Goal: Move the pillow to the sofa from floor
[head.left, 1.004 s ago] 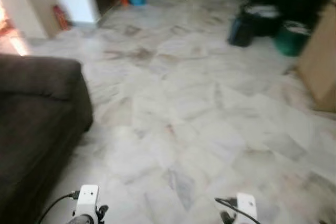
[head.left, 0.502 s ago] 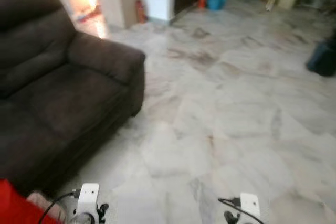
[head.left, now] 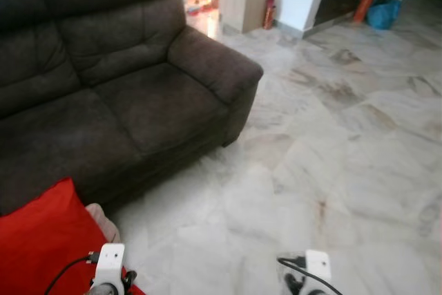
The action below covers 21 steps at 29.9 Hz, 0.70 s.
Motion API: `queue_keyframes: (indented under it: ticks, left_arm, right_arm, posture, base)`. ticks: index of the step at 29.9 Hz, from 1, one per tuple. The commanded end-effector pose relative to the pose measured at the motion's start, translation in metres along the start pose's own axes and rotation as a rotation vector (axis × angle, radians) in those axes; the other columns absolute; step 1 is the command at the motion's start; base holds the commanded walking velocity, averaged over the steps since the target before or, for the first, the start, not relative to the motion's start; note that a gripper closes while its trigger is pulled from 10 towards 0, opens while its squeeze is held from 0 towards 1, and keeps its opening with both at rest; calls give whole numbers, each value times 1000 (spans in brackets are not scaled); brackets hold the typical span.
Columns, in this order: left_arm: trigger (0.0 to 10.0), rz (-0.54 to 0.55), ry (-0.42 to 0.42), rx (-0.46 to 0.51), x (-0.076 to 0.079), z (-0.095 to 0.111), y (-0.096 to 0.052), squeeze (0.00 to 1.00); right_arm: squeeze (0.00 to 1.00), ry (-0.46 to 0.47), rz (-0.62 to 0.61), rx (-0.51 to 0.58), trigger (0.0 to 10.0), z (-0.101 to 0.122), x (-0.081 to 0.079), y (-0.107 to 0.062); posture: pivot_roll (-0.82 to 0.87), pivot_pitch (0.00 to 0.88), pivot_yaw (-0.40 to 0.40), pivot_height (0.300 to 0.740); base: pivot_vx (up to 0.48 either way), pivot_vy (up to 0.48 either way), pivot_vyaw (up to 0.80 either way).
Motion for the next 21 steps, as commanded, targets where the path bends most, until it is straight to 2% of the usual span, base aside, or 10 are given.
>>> queue_keyframes:
  ticks: [1, 21]
  left_arm:
    - [10000, 4, -15, -25, 1, -8, -1, 0]
    - [10000, 4, 4, -27, -1, -9, -1, 0]
  right_arm:
    - [0, 3, -23, -21, 10000, -8, 10, -2]
    - [0, 0, -16, -26, 10000, -10, 8, -3]
  posture:
    - [103, 0, -60, 740]
    - [99, 0, -52, 740]
  base:
    - [0, 0, 800]
    - [0, 0, 800]
Point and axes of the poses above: a point about 5 cm out from each wrist's last joint towards the gripper, its own y axis pointing out of the wrist towards the gripper, its own z axis along the axis of the wrist's last joint, x = y × z, the point moved 3 cm from there along y, pointing out of the wrist towards the gripper, and after that the axes turned 15 degrees about -y, right-handed, at the moved point
